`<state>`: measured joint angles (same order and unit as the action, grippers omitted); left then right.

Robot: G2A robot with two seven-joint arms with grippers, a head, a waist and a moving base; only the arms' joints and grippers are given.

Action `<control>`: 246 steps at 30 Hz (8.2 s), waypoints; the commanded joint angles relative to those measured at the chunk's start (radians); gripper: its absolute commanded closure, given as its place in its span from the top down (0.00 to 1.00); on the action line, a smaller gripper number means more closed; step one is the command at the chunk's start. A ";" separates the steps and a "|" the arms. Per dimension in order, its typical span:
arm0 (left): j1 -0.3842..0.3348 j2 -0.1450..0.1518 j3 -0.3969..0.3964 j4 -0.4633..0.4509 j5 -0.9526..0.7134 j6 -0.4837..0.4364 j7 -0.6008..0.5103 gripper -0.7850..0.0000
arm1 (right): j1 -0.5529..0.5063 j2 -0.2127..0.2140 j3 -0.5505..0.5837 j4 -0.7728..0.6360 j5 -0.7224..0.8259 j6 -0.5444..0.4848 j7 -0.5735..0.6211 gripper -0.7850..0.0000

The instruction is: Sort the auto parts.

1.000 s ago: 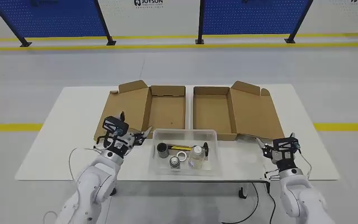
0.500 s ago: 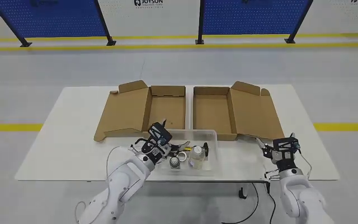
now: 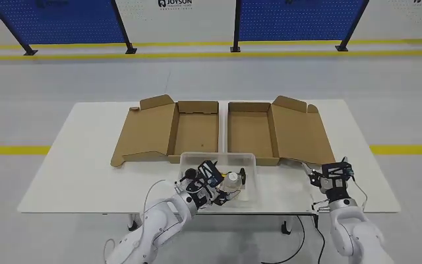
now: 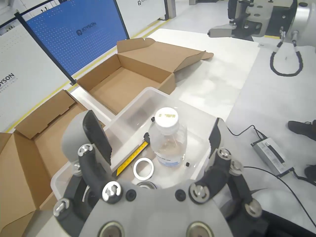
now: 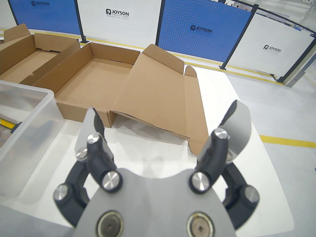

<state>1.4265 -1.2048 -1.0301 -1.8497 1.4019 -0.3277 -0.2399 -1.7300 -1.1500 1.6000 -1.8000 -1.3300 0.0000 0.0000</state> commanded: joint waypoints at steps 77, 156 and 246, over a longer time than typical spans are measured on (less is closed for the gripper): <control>-0.188 -0.081 0.141 0.316 -0.145 0.017 -0.043 0.00 | 0.000 0.000 0.000 0.000 0.000 0.000 0.000 1.00; -0.341 -0.065 -0.068 0.297 -0.068 0.293 0.024 0.00 | 0.000 0.000 0.000 0.000 0.000 0.000 0.000 1.00; -0.559 -0.170 0.012 0.916 -0.072 0.394 0.173 1.00 | 0.000 0.000 0.000 0.000 0.000 0.000 0.000 1.00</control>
<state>0.8636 -1.3759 -1.0132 -0.9217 1.3275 0.0654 -0.0659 -1.7300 -1.1500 1.6000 -1.8000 -1.3300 0.0000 0.0000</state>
